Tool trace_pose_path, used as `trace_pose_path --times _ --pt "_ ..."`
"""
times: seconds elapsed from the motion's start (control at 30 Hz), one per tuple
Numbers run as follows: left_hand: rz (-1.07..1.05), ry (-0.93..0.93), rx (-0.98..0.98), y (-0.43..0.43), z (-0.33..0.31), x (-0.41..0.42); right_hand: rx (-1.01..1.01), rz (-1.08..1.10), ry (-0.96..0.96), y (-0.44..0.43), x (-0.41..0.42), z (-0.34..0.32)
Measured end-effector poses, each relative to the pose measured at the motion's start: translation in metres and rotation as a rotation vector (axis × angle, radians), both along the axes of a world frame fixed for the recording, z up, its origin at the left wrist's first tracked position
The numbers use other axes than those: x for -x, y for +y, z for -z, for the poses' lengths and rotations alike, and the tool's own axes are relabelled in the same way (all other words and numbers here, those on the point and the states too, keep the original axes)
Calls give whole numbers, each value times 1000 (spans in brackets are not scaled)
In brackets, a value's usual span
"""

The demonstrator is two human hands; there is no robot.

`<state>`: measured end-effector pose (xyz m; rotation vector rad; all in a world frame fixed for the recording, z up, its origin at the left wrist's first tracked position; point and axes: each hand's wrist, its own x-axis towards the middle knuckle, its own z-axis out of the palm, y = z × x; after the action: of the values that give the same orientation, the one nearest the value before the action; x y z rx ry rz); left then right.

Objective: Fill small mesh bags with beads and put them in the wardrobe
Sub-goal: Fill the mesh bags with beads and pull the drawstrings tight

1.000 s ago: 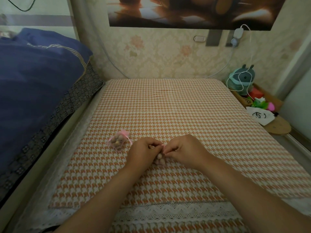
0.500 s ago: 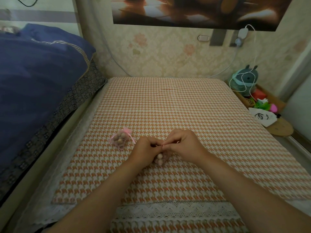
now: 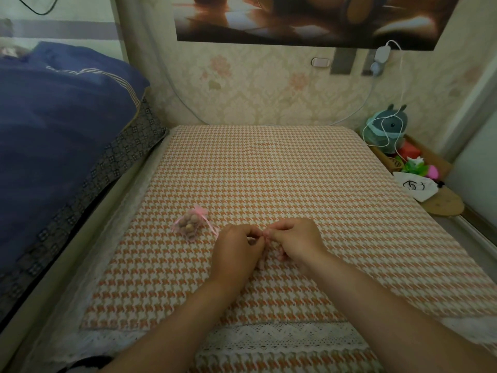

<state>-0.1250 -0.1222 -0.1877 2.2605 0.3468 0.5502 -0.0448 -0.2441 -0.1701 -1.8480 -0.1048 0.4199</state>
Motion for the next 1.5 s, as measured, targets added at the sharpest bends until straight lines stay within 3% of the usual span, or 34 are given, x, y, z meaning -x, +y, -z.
trace_pose_path --times 0.4,0.53,0.67,0.83,1.13,1.37,1.5 --pt "92 -39 -89 5 5 -2 206 -313 38 -14 -10 -21" --pt "150 -83 -15 10 7 1 246 -386 184 -13 -11 -26" --pt "122 -170 -76 10 9 5 105 -400 430 -14 -15 -32" --pt "87 -129 -72 7 12 3 44 -380 599 -15 -17 -33" --pt "35 -172 158 -1 13 5 13 -240 652 -9 -11 -27" --pt "-9 -122 88 1 10 3 23 -240 635 -8 -9 -29" --pt "-22 -117 150 4 7 3 20 -242 621 -8 -9 -30"
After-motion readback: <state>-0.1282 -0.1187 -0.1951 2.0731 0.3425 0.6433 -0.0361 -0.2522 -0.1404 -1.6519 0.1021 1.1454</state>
